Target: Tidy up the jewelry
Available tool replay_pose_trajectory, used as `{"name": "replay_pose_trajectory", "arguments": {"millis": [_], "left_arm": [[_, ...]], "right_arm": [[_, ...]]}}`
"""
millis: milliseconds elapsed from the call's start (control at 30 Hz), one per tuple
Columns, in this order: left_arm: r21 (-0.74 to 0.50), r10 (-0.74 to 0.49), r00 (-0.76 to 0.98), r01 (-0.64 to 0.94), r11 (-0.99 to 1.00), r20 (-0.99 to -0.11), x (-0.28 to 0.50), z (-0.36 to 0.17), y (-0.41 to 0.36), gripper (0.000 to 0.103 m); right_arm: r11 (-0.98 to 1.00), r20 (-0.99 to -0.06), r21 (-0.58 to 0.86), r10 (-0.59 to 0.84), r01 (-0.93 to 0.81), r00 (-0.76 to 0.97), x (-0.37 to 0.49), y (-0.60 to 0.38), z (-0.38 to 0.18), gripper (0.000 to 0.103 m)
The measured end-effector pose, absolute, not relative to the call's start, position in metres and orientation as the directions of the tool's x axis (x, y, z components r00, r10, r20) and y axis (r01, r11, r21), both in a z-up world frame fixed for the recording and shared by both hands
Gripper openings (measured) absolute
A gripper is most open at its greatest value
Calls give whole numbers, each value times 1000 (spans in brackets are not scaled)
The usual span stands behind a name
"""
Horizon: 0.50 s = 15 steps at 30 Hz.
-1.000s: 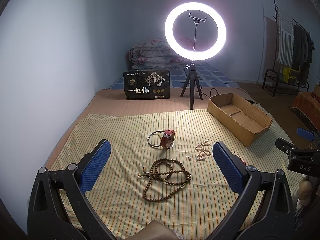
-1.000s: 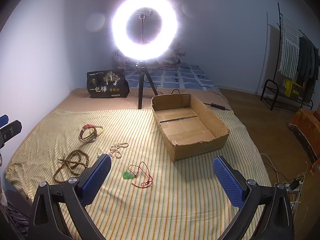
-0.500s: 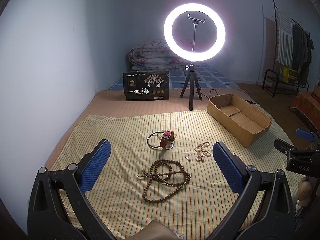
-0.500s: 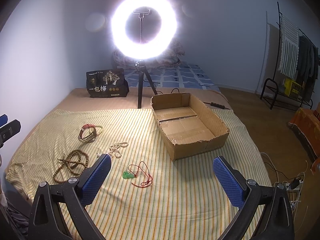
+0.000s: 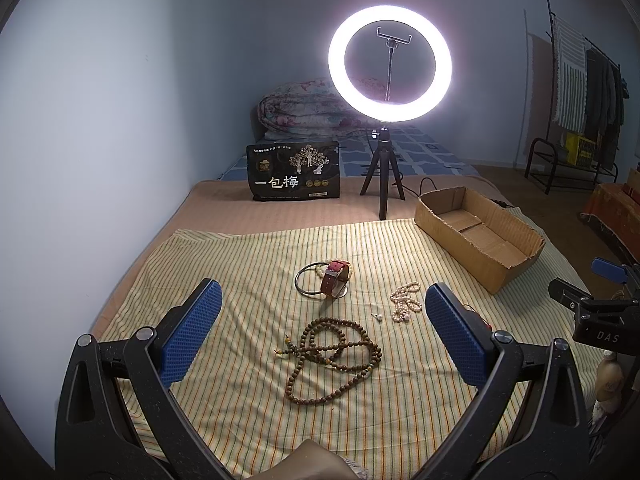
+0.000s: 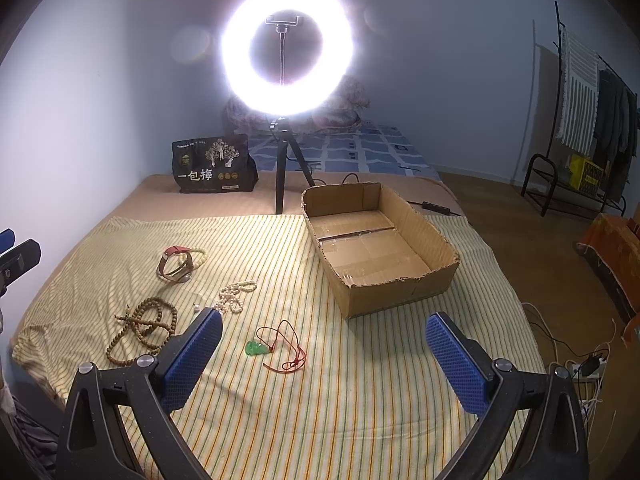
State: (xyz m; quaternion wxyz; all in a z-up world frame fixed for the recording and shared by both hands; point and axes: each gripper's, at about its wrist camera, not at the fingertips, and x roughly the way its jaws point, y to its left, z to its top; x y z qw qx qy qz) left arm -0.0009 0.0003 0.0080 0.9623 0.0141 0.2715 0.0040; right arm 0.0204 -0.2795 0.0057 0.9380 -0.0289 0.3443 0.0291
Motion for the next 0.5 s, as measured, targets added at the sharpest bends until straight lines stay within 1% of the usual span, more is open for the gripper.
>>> {"name": "replay_pose_trajectory", "arguments": {"millis": [500], "left_arm": [[29, 15, 852, 0, 1000, -523, -1, 9, 0, 103]], "right_arm": [[997, -654, -29, 38, -75, 756, 21, -280, 4, 103]]}}
